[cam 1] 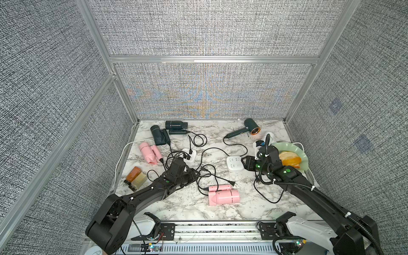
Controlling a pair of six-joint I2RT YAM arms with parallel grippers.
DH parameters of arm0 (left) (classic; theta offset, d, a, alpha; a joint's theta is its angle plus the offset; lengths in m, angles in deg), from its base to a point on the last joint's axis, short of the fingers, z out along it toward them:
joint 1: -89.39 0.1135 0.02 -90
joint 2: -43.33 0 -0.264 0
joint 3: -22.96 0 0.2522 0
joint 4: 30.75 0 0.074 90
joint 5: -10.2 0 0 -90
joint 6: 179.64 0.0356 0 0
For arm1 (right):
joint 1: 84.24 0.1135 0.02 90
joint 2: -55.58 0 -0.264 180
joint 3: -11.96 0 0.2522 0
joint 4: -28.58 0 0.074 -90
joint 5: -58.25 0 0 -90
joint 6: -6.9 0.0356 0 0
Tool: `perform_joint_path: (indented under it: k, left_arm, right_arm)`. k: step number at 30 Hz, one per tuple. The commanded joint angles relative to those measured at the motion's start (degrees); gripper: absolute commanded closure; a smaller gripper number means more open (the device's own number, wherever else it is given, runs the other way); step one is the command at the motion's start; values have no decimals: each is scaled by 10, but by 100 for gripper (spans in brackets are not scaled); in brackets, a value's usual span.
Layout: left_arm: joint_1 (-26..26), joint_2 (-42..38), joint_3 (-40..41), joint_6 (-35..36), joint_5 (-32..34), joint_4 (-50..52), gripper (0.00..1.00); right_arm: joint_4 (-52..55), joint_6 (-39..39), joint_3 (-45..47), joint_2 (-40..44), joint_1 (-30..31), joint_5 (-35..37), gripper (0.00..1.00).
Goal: Charge the blow dryers
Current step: Place the plug at the center of the board, then pick up the plug from the center of the board.
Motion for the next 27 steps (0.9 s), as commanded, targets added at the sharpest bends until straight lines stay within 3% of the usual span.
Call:
perform_joint_path:
  k: [1, 7, 27]
  left_arm:
    - [2, -1, 14, -62, -18, -76, 49]
    - [10, -1, 44, -118, -21, -136, 49]
    - [23, 62, 68, -167, -66, -241, 51]
  right_arm:
    - [-6, 7, -7, -4, 5, 10, 47]
    - [3, -1, -9, -3, 11, 13, 47]
    - [9, 2, -1, 19, 21, 33, 47]
